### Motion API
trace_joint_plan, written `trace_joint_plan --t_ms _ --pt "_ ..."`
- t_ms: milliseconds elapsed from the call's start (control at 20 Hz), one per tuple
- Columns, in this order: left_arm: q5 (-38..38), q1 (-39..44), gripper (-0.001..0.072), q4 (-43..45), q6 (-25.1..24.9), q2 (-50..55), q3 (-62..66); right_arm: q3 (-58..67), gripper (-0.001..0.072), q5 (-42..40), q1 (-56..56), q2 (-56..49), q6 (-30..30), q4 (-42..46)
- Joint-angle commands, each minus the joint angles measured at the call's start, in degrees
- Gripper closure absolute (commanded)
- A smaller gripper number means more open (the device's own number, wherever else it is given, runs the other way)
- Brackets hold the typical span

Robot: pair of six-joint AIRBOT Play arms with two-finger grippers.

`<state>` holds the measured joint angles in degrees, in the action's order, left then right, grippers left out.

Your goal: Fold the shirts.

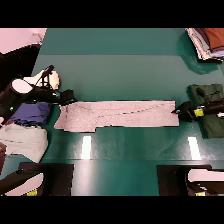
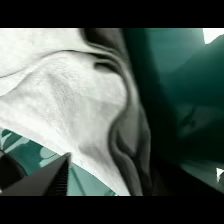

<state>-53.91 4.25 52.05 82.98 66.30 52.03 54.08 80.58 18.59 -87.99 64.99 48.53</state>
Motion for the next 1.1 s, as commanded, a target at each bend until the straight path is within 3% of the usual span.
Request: trace_joint_plan --t_ms 0,100,150,300,600,1050 --pt "8.20 7.48 0.0685 -1.90 1.99 0.68 0.17 -1.20 0.0331 -3.91 -3.37 -2.49 -2.56 -3.82" --pt "10.67 11.58 0.0686 -1.75 4.07 3.32 1.77 -1.20 0.0649 -4.70 -4.46 -1.49 -2.67 -3.96" --pt "10.91 13.42 0.0686 -1.79 4.13 5.44 3.45 -1.20 0.0695 -4.57 -4.46 0.02 -2.73 -4.04" --pt "10.80 19.34 0.0686 -1.99 4.79 13.55 9.79 0.28 0.0696 -3.45 -4.63 6.36 -2.62 -4.13" --pt "8.28 30.23 0.0686 -1.86 5.11 27.98 22.47 14.16 0.0696 -0.48 -14.67 17.16 5.14 -4.13" --pt "6.32 32.48 0.0685 0.59 5.53 32.39 24.76 30.67 0.0696 1.05 -30.75 15.21 11.08 -5.18"
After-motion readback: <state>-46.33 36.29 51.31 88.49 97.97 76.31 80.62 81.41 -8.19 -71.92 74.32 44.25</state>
